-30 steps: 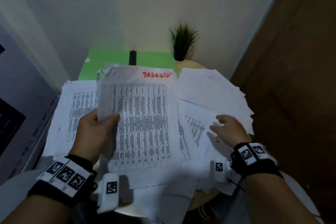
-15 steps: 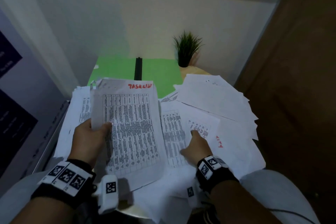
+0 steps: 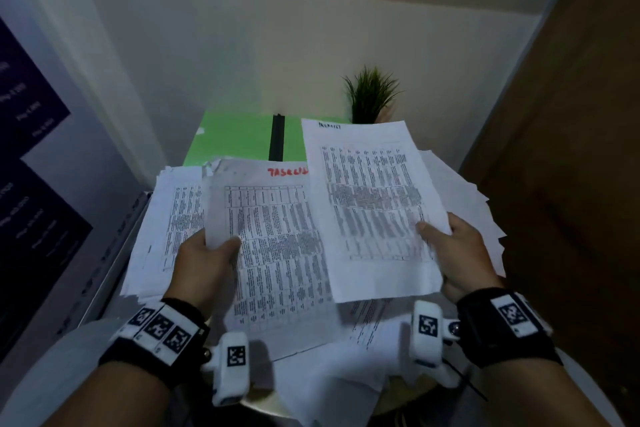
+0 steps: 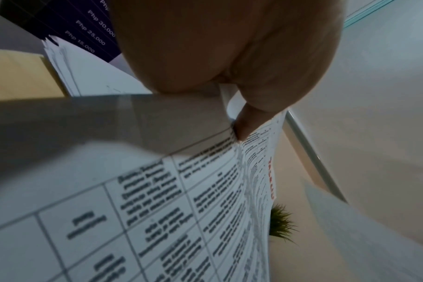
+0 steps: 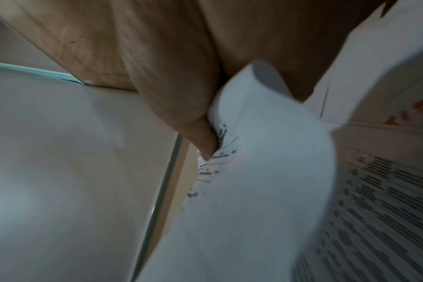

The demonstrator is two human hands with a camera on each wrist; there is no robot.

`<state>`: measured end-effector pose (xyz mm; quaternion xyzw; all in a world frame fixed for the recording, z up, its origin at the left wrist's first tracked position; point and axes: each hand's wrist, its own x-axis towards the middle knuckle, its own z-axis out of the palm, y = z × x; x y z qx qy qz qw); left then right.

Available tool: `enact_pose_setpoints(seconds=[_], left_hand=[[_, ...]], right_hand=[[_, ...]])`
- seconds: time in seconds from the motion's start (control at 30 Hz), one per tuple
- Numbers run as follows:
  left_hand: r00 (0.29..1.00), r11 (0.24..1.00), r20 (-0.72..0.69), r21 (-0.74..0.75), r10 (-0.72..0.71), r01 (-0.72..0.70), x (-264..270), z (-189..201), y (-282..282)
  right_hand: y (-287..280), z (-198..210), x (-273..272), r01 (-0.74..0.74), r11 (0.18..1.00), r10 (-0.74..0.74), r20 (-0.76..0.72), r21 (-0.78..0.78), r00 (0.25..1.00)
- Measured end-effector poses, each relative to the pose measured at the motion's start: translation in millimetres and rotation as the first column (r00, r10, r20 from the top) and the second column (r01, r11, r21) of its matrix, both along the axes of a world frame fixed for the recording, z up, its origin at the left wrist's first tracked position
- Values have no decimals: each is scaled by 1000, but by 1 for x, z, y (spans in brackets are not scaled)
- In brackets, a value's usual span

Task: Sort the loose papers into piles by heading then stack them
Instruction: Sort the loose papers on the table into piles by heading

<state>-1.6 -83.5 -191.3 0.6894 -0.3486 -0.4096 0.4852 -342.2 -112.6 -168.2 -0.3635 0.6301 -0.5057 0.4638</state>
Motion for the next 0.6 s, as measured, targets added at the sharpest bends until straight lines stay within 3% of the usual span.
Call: enact_pose_setpoints(seconds=[0.13, 0.33, 0.43, 0.5, 0.6], left_hand=[[984, 1000, -175, -3, -23, 23, -7, -3, -1], [965, 997, -252, -9, -76, 77, -14, 5, 2], [908, 993, -403, -14, -111, 115, -15, 7, 2], [956, 982, -228, -19, -186, 186, -15, 5, 2], [986, 982, -7, -91, -169, 167, -19, 9, 4]], right_hand=[[4, -20, 28, -171, 981, 168, 32, 97, 985], [8, -54, 69, -281, 949, 276, 52, 142, 960], [9, -55, 75, -366, 920, 383, -123, 141, 915], [13, -49, 80, -380, 920, 392, -250, 99, 885], [21, -30, 86, -326, 945, 290, -379, -33, 879]])
